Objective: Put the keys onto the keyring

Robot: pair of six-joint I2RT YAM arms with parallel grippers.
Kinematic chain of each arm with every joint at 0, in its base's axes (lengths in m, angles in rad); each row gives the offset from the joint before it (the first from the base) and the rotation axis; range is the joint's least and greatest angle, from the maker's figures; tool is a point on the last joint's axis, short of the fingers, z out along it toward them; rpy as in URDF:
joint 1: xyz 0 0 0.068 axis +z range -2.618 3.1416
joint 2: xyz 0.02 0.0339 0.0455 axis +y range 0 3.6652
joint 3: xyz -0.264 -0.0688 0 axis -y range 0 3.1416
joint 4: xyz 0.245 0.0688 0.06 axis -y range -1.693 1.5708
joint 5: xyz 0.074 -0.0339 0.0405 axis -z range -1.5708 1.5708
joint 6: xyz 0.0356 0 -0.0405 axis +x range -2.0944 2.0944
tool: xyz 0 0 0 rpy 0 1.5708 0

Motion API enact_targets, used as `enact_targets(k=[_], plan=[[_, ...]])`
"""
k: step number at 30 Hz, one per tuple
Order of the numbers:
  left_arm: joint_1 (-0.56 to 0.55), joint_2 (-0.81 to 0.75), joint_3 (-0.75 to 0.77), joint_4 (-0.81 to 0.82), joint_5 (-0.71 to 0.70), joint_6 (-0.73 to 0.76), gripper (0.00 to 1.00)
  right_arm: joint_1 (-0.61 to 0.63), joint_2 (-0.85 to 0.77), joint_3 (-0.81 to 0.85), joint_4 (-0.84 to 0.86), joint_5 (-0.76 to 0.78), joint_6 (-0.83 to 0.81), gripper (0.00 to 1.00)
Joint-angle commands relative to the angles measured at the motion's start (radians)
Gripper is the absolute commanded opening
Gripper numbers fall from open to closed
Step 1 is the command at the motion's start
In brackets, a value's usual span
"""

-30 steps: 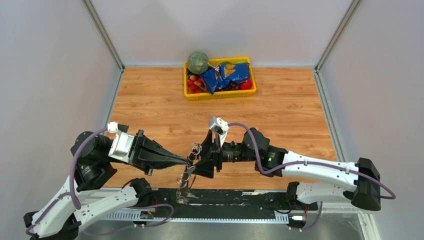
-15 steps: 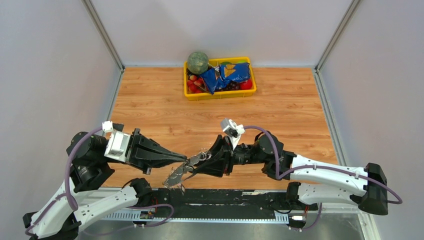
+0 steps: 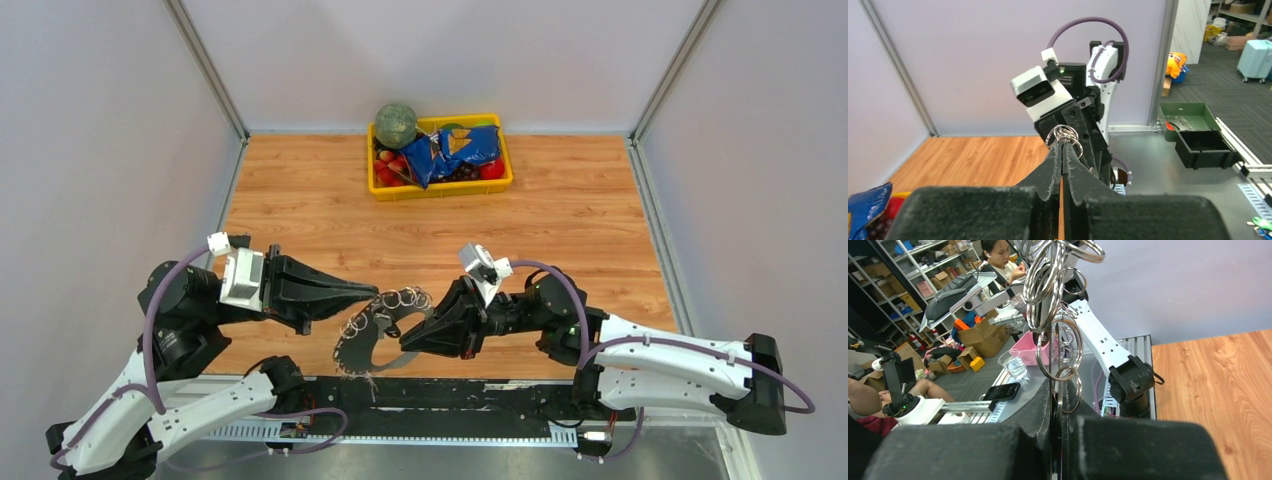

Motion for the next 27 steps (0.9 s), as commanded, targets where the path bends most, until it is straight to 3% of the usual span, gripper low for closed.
enact_targets(k=[1, 6, 9, 13, 15, 20, 24, 27], plan=[[-0.001, 0.004, 0.042, 0.008, -0.112, 0.029, 0.05, 0.0, -0.054, -0.003, -0.015, 0.021, -0.038, 0.0], [-0.001, -0.007, 0.058, -0.035, -0.312, 0.022, 0.35, 0.0, -0.096, 0.051, -0.17, 0.074, -0.108, 0.0], [0.0, -0.026, 0.062, -0.056, -0.382, 0.007, 0.46, 0.001, -0.129, 0.07, -0.231, 0.105, -0.147, 0.0], [-0.001, -0.043, 0.049, -0.068, -0.375, -0.028, 0.55, 0.0, -0.16, 0.094, -0.288, 0.147, -0.2, 0.0], [-0.001, -0.055, 0.032, -0.066, -0.354, -0.052, 0.66, 0.0, -0.166, 0.118, -0.324, 0.167, -0.223, 0.0], [0.0, -0.106, -0.047, -0.051, -0.307, -0.106, 0.8, 0.0, -0.167, 0.178, -0.391, 0.205, -0.269, 0.0], [0.0, -0.14, -0.086, -0.063, -0.277, -0.117, 0.99, 0.0, -0.159, 0.231, -0.435, 0.221, -0.3, 0.0], [-0.001, -0.146, -0.09, -0.079, -0.253, -0.12, 1.0, 0.0, -0.15, 0.269, -0.454, 0.223, -0.312, 0.0]])
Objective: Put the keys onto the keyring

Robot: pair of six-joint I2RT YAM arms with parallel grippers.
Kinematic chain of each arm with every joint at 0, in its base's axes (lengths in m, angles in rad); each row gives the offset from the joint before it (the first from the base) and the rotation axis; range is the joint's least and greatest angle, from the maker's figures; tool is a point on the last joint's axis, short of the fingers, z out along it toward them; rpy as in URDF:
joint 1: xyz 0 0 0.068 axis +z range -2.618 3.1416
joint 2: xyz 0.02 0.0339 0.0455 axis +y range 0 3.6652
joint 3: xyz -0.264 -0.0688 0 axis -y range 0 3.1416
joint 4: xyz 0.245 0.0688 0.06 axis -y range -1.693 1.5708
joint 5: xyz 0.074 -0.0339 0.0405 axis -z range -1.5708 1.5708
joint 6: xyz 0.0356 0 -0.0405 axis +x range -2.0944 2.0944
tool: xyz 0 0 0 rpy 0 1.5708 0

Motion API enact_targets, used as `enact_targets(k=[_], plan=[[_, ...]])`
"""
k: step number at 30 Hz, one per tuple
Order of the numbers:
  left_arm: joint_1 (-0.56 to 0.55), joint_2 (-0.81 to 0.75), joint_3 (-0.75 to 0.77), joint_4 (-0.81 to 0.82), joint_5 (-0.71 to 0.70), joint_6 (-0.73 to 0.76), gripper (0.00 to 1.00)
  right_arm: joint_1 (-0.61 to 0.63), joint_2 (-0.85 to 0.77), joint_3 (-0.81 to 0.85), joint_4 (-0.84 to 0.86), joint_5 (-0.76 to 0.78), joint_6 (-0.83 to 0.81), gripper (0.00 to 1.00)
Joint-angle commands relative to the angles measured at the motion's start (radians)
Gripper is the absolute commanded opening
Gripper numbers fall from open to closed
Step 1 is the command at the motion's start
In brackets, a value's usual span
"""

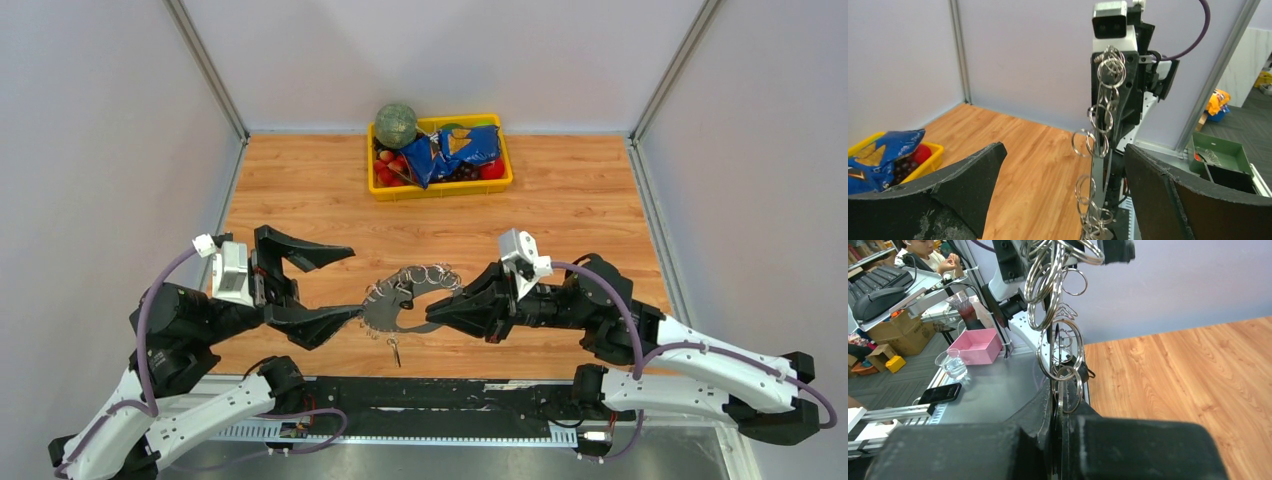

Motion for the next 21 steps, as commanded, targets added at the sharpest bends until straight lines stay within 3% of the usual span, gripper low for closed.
enact_targets(k=[1, 19, 21], plan=[[0.0, -0.012, -0.003, -0.007, 0.061, -0.032, 1.0, 0.001, -0.001, 0.093, 0.003, 0.03, -0.048, 0.0], [0.0, 0.036, -0.066, 0.053, 0.209, -0.024, 1.0, 0.002, 0.089, 0.197, -0.04, 0.001, -0.058, 0.0], [0.0, 0.041, -0.065, 0.054, 0.227, -0.019, 0.96, 0.001, 0.094, 0.2, -0.041, 0.002, -0.058, 0.0]])
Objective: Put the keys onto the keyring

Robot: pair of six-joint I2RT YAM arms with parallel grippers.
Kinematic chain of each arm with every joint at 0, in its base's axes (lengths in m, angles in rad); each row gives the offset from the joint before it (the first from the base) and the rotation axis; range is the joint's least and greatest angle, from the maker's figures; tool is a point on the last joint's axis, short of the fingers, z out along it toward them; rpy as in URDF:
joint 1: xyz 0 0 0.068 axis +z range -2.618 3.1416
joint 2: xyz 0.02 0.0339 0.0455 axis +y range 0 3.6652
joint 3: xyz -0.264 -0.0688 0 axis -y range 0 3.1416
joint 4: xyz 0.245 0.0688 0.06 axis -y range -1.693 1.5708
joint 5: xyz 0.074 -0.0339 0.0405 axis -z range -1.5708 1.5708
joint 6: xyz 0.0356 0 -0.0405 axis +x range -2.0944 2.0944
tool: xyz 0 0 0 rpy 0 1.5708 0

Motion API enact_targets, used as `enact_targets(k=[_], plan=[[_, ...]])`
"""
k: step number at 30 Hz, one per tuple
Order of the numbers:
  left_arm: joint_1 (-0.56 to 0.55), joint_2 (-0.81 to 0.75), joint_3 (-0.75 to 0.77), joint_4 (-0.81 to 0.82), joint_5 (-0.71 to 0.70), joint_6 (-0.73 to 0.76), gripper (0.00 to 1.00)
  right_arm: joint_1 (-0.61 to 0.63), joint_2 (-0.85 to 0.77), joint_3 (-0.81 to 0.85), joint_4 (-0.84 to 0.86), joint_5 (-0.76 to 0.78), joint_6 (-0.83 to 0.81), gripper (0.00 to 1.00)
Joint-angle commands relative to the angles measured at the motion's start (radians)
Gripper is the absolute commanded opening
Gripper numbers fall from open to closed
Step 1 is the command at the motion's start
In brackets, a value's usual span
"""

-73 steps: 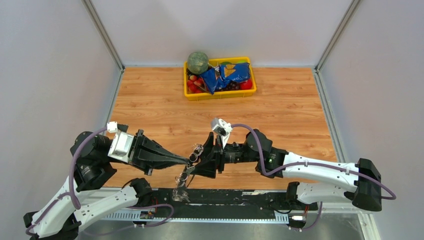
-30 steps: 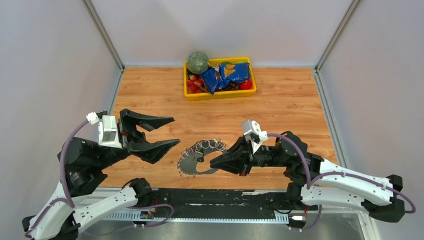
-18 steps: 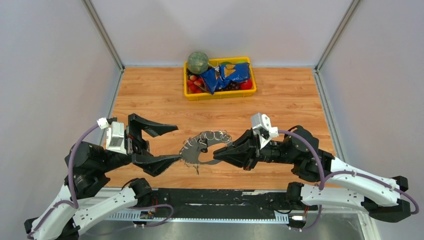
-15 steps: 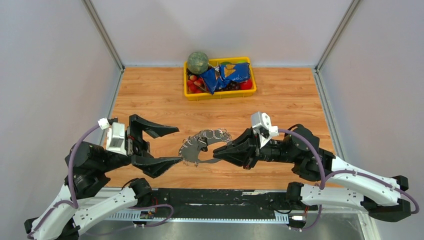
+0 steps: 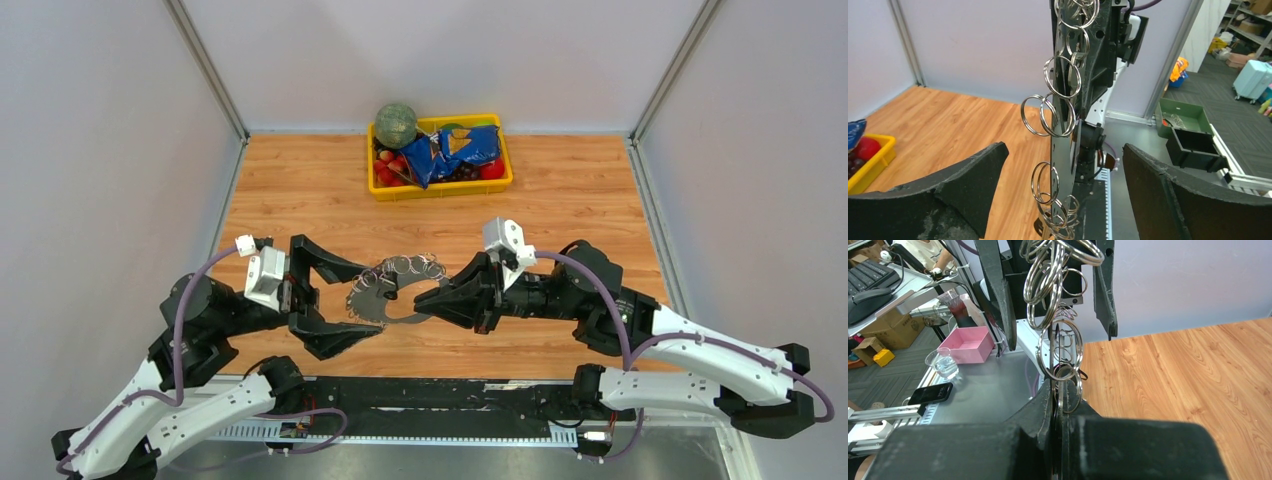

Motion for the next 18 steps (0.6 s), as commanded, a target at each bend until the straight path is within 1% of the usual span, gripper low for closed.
enact_targets(k=[1, 2, 3, 4, 5, 6, 7, 8, 9, 10, 11, 12, 13, 17, 18], plan=[[0.0, 0.017, 0.002, 0.041, 0.065, 0.011, 0.9, 0.001, 0.001, 0.061, 0.041, -0.01, -0.009, 0.0], [0.0, 0.019, 0.003, 0.037, 0.07, 0.012, 0.86, 0.001, 0.001, 0.062, 0.041, -0.009, -0.01, 0.0], [0.0, 0.026, 0.007, 0.034, 0.081, 0.017, 0.75, 0.001, 0.003, 0.062, 0.041, -0.009, -0.011, 0.0], [0.001, 0.029, 0.008, 0.03, 0.085, 0.02, 0.69, 0.001, 0.005, 0.062, 0.042, -0.011, -0.011, 0.0], [0.0, 0.034, 0.011, 0.029, 0.093, 0.022, 0.58, 0.001, 0.006, 0.061, 0.042, -0.011, -0.011, 0.0], [0.0, 0.035, 0.01, 0.03, 0.098, 0.024, 0.51, 0.001, 0.007, 0.061, 0.042, -0.011, -0.011, 0.0], [0.0, 0.037, 0.01, 0.032, 0.104, 0.025, 0.4, 0.001, 0.008, 0.061, 0.042, -0.012, -0.012, 0.0], [0.0, 0.037, 0.009, 0.037, 0.107, 0.026, 0.35, 0.001, 0.009, 0.06, 0.041, -0.011, -0.011, 0.0], [0.0, 0.04, 0.01, 0.038, 0.115, 0.027, 0.26, 0.001, 0.009, 0.06, 0.04, -0.012, -0.011, 0.0], [0.0, 0.042, 0.009, 0.042, 0.118, 0.029, 0.22, 0.001, 0.008, 0.059, 0.04, -0.012, -0.011, 0.0], [0.0, 0.044, 0.01, 0.042, 0.123, 0.03, 0.12, 0.001, 0.007, 0.057, 0.04, -0.01, -0.011, 0.0], [0.0, 0.047, 0.008, 0.043, 0.124, 0.031, 0.07, 0.001, 0.006, 0.054, 0.038, -0.007, -0.01, 0.0], [0.0, 0.049, 0.007, 0.044, 0.124, 0.031, 0.02, 0.002, 0.004, 0.053, 0.037, -0.005, -0.009, 0.0], [0.0, 0.046, -0.013, 0.069, 0.112, 0.025, 0.0, 0.001, -0.01, 0.038, 0.022, 0.021, -0.004, 0.01], [0.0, 0.043, -0.021, 0.084, 0.107, 0.02, 0.0, 0.001, -0.015, 0.034, 0.014, 0.034, -0.007, 0.07]])
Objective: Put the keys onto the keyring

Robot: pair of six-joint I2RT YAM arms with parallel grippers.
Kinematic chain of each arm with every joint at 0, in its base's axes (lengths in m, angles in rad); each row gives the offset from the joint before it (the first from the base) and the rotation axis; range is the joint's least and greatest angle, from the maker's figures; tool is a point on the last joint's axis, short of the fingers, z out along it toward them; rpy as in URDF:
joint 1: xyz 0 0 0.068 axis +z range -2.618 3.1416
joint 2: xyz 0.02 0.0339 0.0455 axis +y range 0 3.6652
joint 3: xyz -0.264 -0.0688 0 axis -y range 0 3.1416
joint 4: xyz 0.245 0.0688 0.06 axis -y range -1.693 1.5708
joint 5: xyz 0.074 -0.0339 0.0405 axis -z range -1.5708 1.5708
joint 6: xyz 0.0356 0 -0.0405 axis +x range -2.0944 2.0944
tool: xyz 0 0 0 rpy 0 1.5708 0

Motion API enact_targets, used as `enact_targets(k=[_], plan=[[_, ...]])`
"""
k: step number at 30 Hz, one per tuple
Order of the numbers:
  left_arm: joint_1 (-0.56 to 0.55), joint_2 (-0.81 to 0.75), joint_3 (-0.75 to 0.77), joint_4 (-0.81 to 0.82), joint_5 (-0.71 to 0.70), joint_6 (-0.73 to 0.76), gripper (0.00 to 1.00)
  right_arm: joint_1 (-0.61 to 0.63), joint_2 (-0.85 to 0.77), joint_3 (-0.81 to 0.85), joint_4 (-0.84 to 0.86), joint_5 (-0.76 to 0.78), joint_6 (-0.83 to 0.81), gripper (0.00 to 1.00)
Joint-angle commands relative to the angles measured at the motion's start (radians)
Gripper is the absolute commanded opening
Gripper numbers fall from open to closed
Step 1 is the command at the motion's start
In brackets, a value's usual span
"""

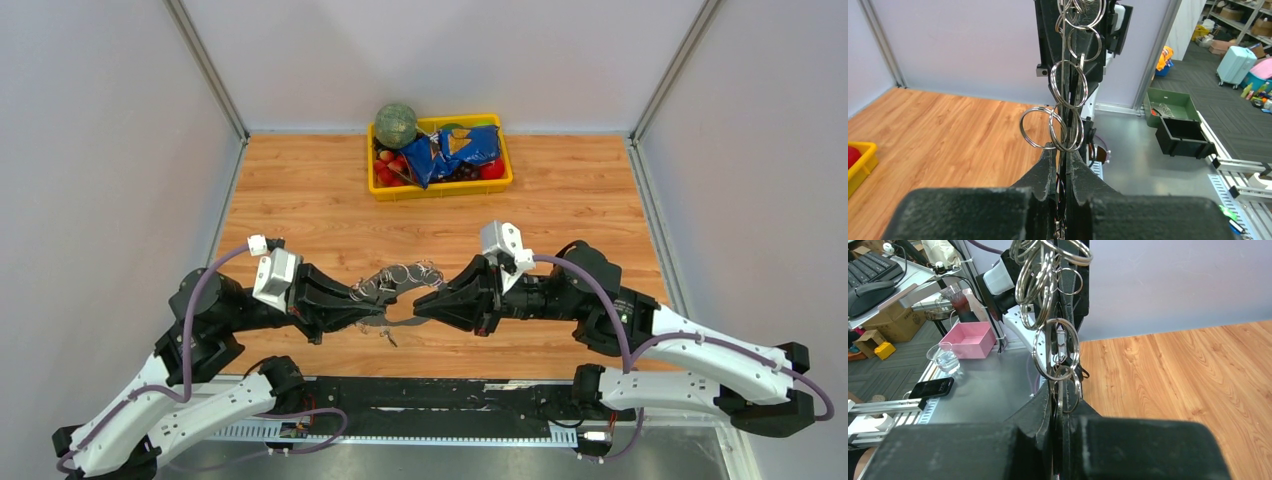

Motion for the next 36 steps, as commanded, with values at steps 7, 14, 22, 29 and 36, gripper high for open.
enact_targets(k=[7, 14, 22, 29, 36], plan=[[-0.001, 0.032, 0.012, -0.025, -0.048, 0.057, 0.0, -0.001, -0.108, -0.009, -0.134, 0.161, -0.054, 0.58], [-0.001, 0.007, -0.015, 0.036, -0.073, 0.006, 0.0, -0.001, -0.233, -0.165, -0.158, 0.152, 0.014, 0.66], [-0.001, -0.084, -0.279, 0.498, -0.21, -0.346, 0.0, 0.0, -0.309, -0.327, 0.013, 0.129, 0.187, 0.66], [-0.001, -0.177, -0.354, 0.506, -0.409, -0.494, 0.0, -0.001, -0.304, -0.385, 0.139, 0.157, 0.285, 0.64], [-0.001, -0.211, -0.365, 0.415, -0.49, -0.65, 0.0, -0.001, -0.258, -0.365, 0.172, 0.267, 0.324, 0.63]])
